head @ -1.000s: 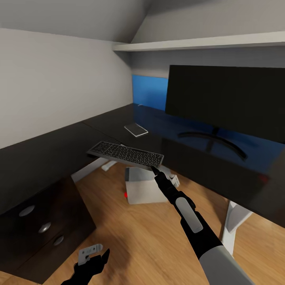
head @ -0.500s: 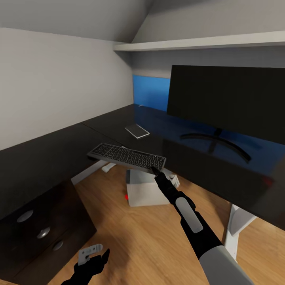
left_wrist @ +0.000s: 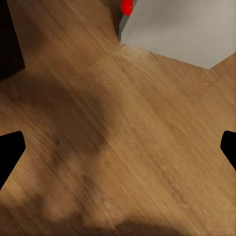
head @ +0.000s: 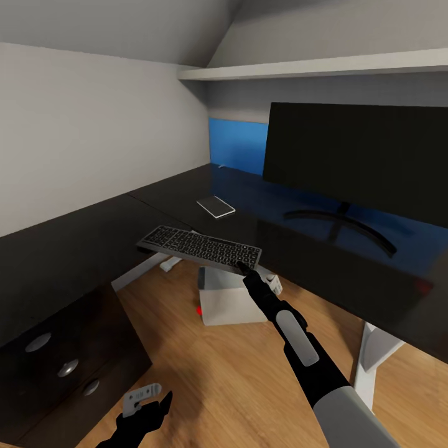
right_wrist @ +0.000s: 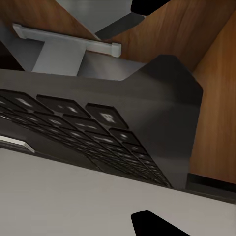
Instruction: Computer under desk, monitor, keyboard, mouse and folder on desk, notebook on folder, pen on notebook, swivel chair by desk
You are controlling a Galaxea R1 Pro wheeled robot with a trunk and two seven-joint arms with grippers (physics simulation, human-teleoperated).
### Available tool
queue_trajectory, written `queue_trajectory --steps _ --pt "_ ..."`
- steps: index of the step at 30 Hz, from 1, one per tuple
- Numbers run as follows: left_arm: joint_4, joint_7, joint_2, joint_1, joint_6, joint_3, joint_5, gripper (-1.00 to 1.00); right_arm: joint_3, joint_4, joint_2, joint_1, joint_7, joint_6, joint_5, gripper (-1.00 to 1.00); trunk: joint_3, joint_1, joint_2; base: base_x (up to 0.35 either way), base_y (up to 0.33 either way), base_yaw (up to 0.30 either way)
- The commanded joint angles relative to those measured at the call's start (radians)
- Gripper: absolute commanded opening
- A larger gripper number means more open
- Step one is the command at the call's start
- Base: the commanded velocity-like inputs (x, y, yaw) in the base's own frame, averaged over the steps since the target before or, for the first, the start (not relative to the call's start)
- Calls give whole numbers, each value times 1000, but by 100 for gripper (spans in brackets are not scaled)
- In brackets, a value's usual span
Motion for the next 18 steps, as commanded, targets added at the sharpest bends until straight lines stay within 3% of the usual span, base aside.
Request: queue_trajectory --steps 1,18 --pt "-2 9 1 0 3 -2 10 100 0 0 0 0 0 3 -7 100 -1 0 0 0 0 0" --pt "-1 10 1 0 3 -2 10 100 0 1 0 0 0 3 -8 100 -1 0 0 6 0 0"
